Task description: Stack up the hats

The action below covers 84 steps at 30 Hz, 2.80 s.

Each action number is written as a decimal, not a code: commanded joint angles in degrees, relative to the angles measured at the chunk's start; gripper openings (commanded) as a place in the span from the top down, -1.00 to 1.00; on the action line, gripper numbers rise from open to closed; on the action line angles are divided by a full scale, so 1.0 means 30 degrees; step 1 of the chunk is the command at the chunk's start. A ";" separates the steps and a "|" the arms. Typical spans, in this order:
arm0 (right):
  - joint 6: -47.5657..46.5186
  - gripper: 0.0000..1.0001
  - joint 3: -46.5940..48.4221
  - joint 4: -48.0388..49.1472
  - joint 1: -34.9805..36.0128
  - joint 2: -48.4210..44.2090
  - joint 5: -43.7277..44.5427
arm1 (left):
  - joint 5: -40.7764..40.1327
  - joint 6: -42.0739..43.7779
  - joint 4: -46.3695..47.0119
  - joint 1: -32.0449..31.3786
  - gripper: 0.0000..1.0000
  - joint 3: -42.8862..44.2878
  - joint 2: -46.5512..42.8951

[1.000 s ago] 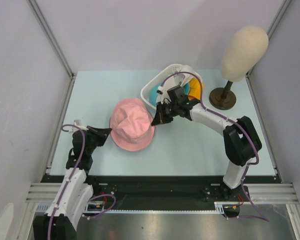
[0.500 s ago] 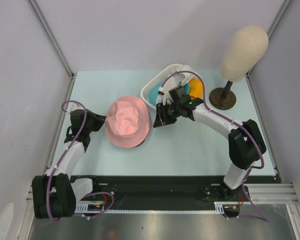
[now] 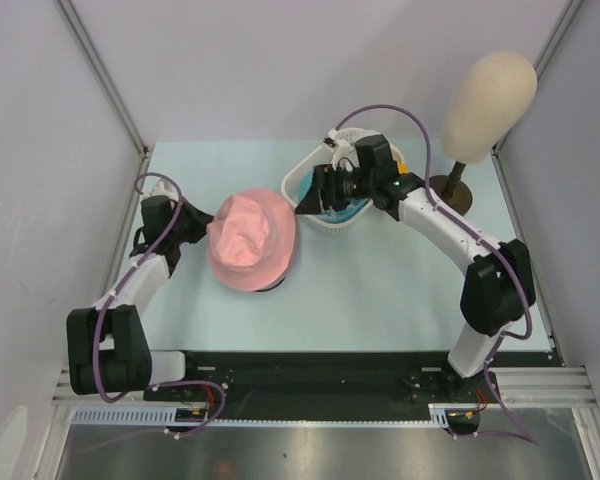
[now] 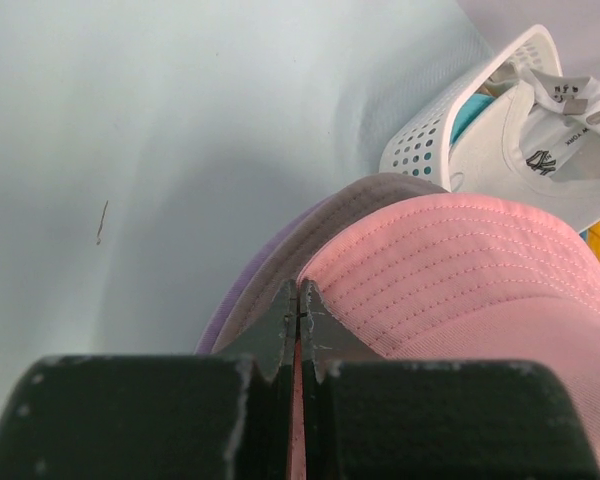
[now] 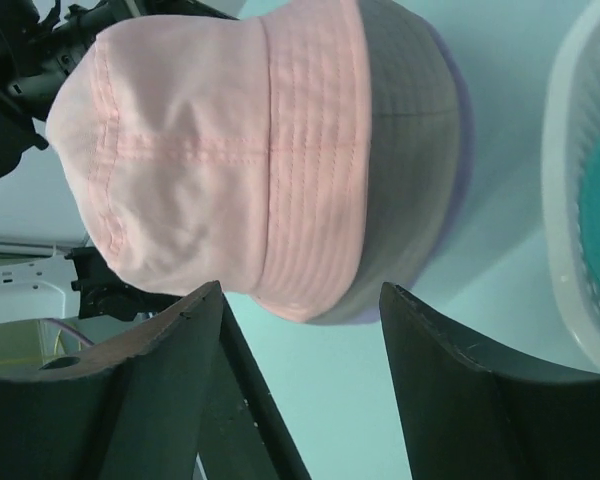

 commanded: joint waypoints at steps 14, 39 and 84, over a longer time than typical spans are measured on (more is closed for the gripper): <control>0.1427 -0.45 0.1545 0.4600 -0.0003 0.3537 -0.4297 | 0.1110 0.0805 0.1021 0.0143 0.99 0.0531 -0.0400; 0.3506 1.00 0.1399 0.2817 0.0232 0.5472 -0.1814 | 0.0760 0.0571 0.1168 0.0143 1.00 -0.0055 -0.0985; -0.0359 -0.30 0.0464 -0.2225 0.0847 0.4015 0.3290 | -0.4455 0.1391 -0.4513 0.1018 -0.15 0.2315 -0.2126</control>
